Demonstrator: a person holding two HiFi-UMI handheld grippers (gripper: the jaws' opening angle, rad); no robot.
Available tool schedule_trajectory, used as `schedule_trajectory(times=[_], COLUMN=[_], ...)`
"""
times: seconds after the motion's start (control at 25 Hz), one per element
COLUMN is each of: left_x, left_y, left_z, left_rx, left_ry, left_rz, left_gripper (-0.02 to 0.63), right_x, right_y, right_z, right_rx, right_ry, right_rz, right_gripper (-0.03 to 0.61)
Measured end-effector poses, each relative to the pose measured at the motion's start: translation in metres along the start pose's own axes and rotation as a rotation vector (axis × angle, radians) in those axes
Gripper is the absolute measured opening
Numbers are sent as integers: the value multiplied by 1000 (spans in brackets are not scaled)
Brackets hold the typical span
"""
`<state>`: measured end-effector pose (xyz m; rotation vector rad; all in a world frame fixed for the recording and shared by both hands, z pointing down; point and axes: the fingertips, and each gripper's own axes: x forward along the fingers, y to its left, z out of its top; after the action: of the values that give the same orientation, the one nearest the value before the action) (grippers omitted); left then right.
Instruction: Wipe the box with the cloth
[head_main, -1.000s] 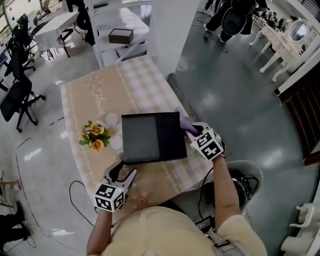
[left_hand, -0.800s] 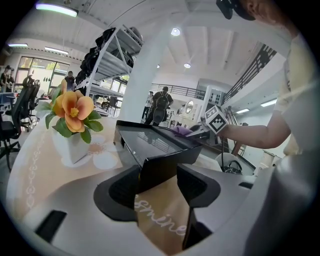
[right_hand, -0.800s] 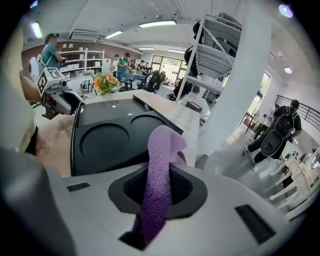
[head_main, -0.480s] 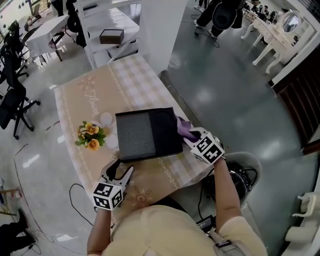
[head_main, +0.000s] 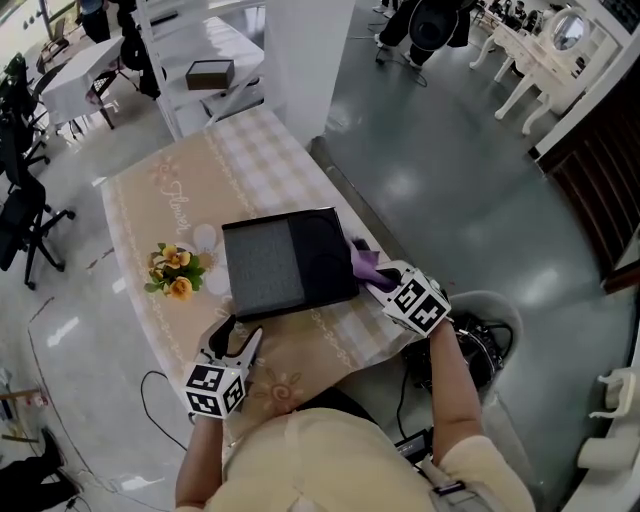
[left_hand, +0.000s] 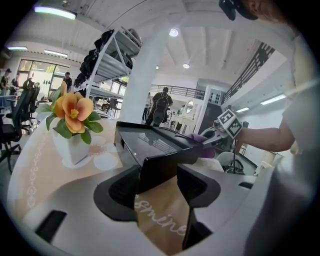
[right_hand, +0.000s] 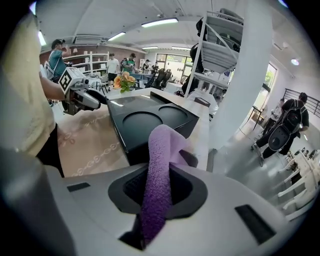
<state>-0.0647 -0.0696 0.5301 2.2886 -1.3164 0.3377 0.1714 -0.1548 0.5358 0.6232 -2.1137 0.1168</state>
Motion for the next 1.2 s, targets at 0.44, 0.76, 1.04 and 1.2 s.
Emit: schedule_trajectory(times=[0.44,0.76,1.04,1.2], left_x=[2,5,6,6], left_y=[1,3,3,5], left_z=[0,-2,-1,2], left_rx=[12,35,87,87], left_ry=[-24,-22,6,10], left_rz=[62,115,152,160], left_gripper=[250,242,242,242], right_x=[-14,-35,-63,-62], right_y=[23,34,-28,-68], right_z=[-17,-19,19,38], right_rx=[-3,-40,-65,-131], right_ry=[20,109,101,127], right_rz=[25,87,-121,-242], right_gripper=[74,74,74,74])
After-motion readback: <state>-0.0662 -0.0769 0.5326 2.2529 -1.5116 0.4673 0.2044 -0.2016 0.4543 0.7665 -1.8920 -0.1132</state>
